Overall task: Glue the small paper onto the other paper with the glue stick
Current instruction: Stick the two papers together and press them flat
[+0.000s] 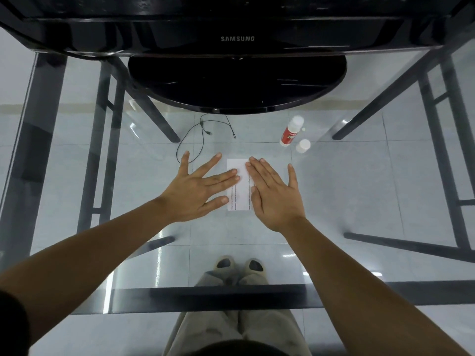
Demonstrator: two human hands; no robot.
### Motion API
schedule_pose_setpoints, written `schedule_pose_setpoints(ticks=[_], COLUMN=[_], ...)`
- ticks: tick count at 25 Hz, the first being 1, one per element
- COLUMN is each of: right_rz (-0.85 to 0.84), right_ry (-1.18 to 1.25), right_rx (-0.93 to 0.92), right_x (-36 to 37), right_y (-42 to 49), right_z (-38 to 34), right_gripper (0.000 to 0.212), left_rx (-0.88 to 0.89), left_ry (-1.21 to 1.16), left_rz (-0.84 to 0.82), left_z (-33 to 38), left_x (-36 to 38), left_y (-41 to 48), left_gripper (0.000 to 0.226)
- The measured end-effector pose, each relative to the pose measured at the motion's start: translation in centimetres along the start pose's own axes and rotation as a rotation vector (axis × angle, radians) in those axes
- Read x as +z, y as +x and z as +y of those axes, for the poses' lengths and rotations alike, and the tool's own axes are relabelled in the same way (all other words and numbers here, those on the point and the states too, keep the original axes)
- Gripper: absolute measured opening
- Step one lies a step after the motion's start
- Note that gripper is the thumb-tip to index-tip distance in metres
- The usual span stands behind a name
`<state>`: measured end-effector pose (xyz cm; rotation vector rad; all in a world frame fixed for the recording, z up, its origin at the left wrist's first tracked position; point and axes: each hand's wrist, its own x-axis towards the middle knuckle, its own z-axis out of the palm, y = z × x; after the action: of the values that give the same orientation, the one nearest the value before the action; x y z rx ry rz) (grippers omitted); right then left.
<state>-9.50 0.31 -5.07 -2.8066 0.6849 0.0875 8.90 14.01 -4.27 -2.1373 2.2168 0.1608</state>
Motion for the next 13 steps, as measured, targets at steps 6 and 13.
schedule_pose_setpoints(ticks=[6,13], right_rz=[0.001,-0.01], right_ry=[-0.015,-0.022], right_rx=[-0.001,-0.007], right_x=[0.0,0.1], right_y=[0.0,0.0], right_z=[0.0,0.1], right_gripper=[0.056,0.056], left_rx=[0.171,0.069], left_ry=[-0.029,-0.114], left_rz=[0.094,0.064], left_z=[1.8,4.4], left_x=[0.5,-0.3], left_y=[-2.4,-3.2], left_gripper=[0.047,0.053])
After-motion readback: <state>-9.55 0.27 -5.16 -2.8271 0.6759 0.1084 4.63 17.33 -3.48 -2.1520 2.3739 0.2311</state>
